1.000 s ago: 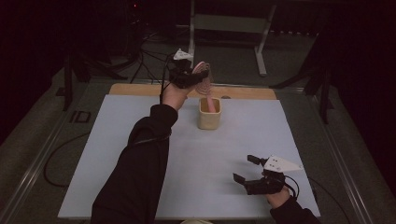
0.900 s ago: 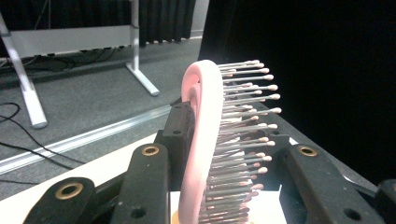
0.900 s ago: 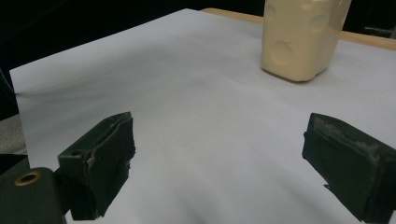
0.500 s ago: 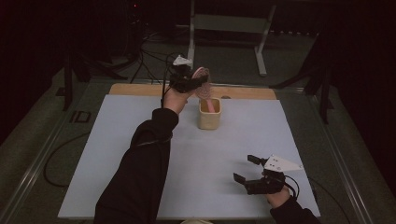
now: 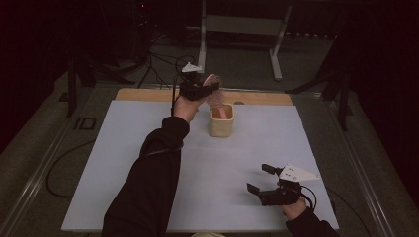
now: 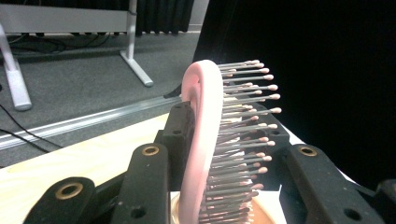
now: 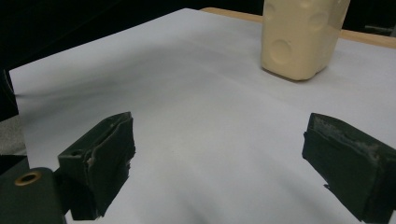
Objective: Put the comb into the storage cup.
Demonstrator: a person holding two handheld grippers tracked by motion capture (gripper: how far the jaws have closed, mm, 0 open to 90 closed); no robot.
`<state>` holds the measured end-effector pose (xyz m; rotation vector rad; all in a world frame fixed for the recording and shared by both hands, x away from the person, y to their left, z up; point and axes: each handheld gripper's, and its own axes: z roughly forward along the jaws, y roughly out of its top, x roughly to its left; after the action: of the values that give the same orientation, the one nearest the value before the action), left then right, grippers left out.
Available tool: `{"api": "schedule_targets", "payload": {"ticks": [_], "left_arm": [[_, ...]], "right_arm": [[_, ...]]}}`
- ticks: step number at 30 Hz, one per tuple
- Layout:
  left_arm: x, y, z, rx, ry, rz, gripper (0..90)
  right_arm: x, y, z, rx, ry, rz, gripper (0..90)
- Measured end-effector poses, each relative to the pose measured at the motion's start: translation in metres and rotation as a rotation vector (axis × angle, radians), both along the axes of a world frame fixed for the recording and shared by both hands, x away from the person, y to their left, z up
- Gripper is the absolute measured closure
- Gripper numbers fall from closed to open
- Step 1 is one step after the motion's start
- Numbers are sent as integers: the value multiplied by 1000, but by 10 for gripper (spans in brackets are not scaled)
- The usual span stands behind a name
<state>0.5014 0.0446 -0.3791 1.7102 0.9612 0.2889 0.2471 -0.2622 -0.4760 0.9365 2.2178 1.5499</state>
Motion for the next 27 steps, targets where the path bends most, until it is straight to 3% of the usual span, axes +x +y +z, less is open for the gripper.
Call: {"api": "schedule_targets", "payload": {"ticks": [27], "left_arm": [[11, 5, -22, -20, 41, -16, 652]], "right_arm": [[1, 1, -2, -8, 8, -3, 90]]}}
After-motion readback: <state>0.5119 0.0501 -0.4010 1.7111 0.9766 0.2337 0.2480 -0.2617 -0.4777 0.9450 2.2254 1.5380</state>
